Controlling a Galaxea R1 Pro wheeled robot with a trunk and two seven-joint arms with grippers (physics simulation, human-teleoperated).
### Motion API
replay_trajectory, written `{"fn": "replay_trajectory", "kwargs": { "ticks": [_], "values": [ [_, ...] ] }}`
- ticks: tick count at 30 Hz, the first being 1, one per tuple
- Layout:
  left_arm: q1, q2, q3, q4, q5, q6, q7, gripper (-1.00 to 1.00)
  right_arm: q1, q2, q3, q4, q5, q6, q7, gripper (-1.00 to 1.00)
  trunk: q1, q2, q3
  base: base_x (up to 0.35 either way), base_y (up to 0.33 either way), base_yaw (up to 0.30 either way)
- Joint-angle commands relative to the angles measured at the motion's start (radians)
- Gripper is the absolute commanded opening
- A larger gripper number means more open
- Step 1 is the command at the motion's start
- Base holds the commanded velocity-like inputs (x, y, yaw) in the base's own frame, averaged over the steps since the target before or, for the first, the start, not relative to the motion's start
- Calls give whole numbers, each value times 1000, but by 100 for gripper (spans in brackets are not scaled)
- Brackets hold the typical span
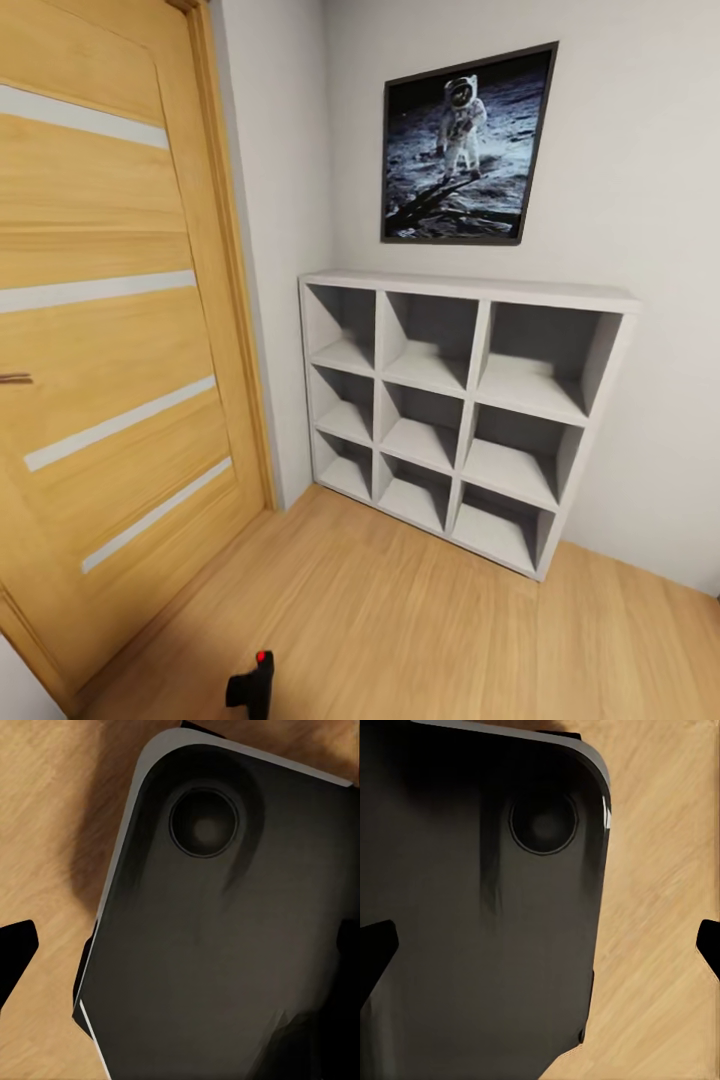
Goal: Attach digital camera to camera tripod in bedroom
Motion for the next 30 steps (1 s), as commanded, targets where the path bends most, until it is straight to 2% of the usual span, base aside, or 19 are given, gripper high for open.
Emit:
{"fn": "replay_trajectory", "kwargs": {
  "ticks": [1, 30],
  "values": [
    [0, 0, 2, -1, 3, 0, 0, 100, 1, 0, 2, -2, 4, -1, 0, 100, 1, 0, -1, 322, 0, 0],
    [0, -1, 3, -2, 4, -3, 0, 100, 1, -2, 1, -2, 4, 0, 0, 100, 1, 0, -1, 321, 0, 0]
  ]
}}
